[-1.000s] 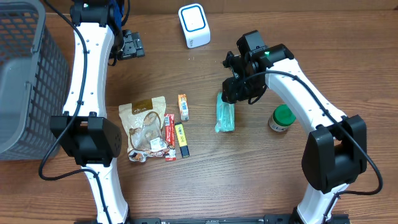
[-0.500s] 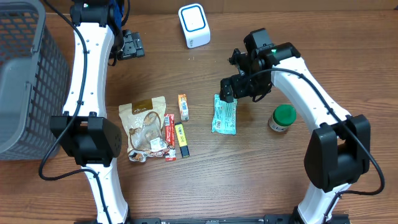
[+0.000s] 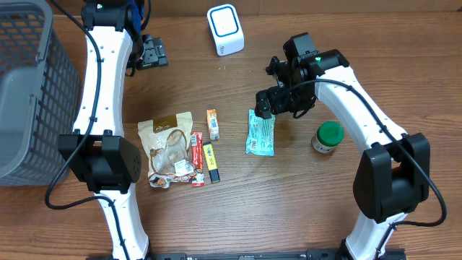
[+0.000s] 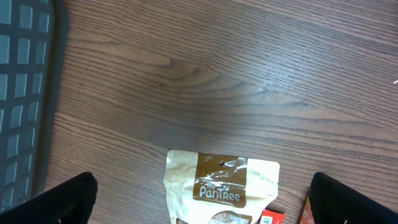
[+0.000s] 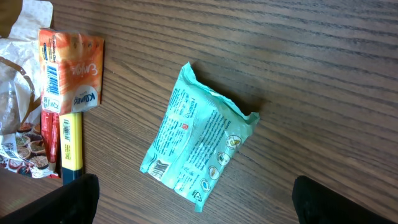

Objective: Scan the item barcode
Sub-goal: 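Carry the wipes pack back down and lower it onto the table, then open the right gripper, release the wipes pack and raise it, then move the right gripper right over the green-lidded jar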

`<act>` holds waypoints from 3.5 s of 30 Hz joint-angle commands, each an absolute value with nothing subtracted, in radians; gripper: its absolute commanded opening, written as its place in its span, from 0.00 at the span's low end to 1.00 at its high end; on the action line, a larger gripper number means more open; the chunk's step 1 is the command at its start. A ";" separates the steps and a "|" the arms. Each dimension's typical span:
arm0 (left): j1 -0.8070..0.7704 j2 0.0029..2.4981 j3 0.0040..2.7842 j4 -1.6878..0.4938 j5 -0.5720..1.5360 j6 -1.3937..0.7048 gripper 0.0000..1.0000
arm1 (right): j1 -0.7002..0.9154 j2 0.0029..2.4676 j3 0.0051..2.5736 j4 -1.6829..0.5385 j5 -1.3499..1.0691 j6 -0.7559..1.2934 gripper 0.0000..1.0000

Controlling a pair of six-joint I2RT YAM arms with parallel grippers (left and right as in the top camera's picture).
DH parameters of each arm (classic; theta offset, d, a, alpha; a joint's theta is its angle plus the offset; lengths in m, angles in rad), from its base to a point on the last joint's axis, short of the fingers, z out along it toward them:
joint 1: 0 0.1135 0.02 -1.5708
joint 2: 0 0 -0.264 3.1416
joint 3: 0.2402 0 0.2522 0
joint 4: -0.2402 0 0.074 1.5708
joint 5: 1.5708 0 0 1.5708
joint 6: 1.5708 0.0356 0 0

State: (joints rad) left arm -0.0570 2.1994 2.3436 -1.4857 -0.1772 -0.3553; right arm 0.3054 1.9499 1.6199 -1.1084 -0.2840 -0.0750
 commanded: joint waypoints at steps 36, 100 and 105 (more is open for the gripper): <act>-0.055 2.191 2.345 -1.485 -0.191 -0.333 1.00 | 0.305 1.938 1.615 -1.104 -0.290 -0.075 1.00; -0.055 2.191 2.345 -1.485 -0.191 -0.333 1.00 | 0.031 1.775 1.695 -1.381 -0.097 0.267 0.99; -0.055 2.191 2.345 -1.485 -0.191 -0.333 1.00 | 0.031 1.776 1.624 -1.397 -0.043 0.347 1.00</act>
